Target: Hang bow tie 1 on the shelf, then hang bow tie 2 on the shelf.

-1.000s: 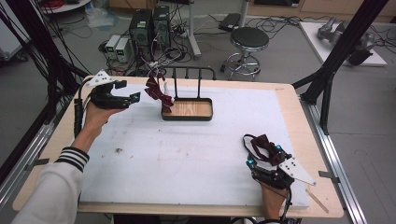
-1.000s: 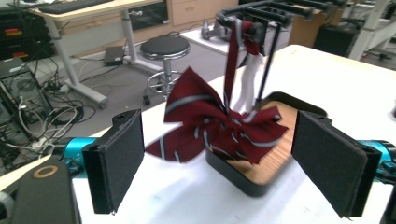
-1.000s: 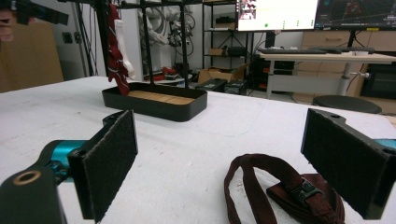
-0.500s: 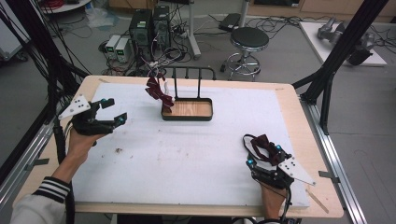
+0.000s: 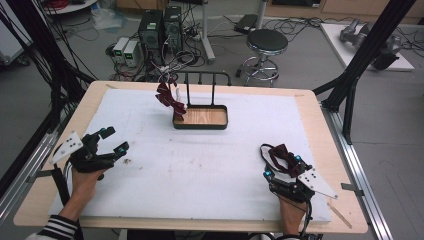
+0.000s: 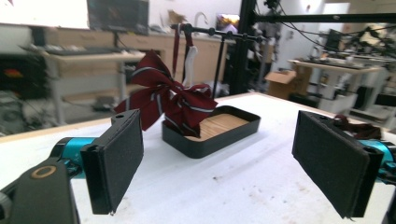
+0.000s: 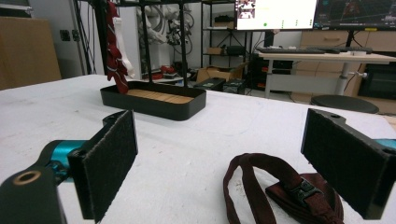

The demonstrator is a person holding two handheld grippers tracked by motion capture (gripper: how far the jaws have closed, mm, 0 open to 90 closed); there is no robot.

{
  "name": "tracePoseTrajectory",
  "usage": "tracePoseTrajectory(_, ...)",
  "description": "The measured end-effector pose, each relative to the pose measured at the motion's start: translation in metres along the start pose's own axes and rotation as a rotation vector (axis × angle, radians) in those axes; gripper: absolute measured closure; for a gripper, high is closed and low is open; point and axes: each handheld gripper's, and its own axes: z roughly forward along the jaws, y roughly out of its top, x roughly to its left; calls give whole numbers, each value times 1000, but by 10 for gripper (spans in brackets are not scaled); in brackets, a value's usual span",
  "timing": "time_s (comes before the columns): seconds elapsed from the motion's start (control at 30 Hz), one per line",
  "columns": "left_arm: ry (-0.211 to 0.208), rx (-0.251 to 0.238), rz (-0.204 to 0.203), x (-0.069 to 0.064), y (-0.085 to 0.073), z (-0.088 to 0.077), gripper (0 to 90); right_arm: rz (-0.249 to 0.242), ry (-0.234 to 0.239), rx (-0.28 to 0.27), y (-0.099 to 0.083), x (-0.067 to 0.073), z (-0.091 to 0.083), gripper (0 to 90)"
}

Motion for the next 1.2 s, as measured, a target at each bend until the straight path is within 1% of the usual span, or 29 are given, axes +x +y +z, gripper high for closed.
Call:
tracePoseTrajectory(0.13, 12, -17, 34, -7, -11, -7, 169, -2, -3, -1, 0, 0, 0, 99)
tracePoseTrajectory(0.17, 11, -23, 33, -8, -13, -7, 169, -1, -1, 1, 0, 1, 0, 99)
tracePoseTrajectory(0.27, 9, -21, 37, -10, -19, -7, 170, 0, -4, 0, 0, 1, 0, 99)
tracePoseTrajectory(0.3, 10, -17, 53, -12, -21, -6, 170, -1, -4, 1, 0, 1, 0, 99)
tracePoseTrajectory(0.33, 10, -15, 59, -13, -23, -5, 170, -6, -2, 2, 0, 1, 0, 99)
tracePoseTrajectory(0.37, 1, -19, 63, -13, -24, -5, 170, -12, 1, 2, 0, 1, 0, 99)
tracePoseTrajectory(0.4, 6, -17, 72, -13, -25, -5, 170, -9, -1, 2, 0, 2, 0, 99)
tracePoseTrajectory(0.47, -3, -28, 64, -14, -25, -4, 170, -18, -2, -2, 0, 1, 0, 99)
tracePoseTrajectory(0.53, 1, -29, 74, -14, -25, -4, 170, -19, -3, -2, 0, 1, 0, 99)
tracePoseTrajectory(0.57, -5, -32, 70, -14, -26, -4, 171, -16, -4, -1, 0, 1, 0, 99)
tracePoseTrajectory(0.7, -2, -29, 72, -14, -27, -5, 171, -16, 0, -1, 0, 1, 0, 99)
tracePoseTrajectory(0.73, 4, -30, 73, -14, -28, -5, 170, -15, 1, 0, 0, 1, 0, 99)
tracePoseTrajectory(0.9, -10, -29, 63, -15, -32, -4, 159, -14, 3, -3, 0, 1, 0, 99)
tracePoseTrajectory(1.07, -12, -35, 67, -14, -32, -4, 159, -20, -5, -15, 0, 1, -1, 99)
tracePoseTrajectory(1.13, -5, -32, 66, -14, -33, -4, 159, -17, -5, -15, 0, 1, -1, 99)
tracePoseTrajectory(1.2, -4, -35, 66, -14, -33, -5, 159, -15, -7, -37, 1, 1, -3, 99)
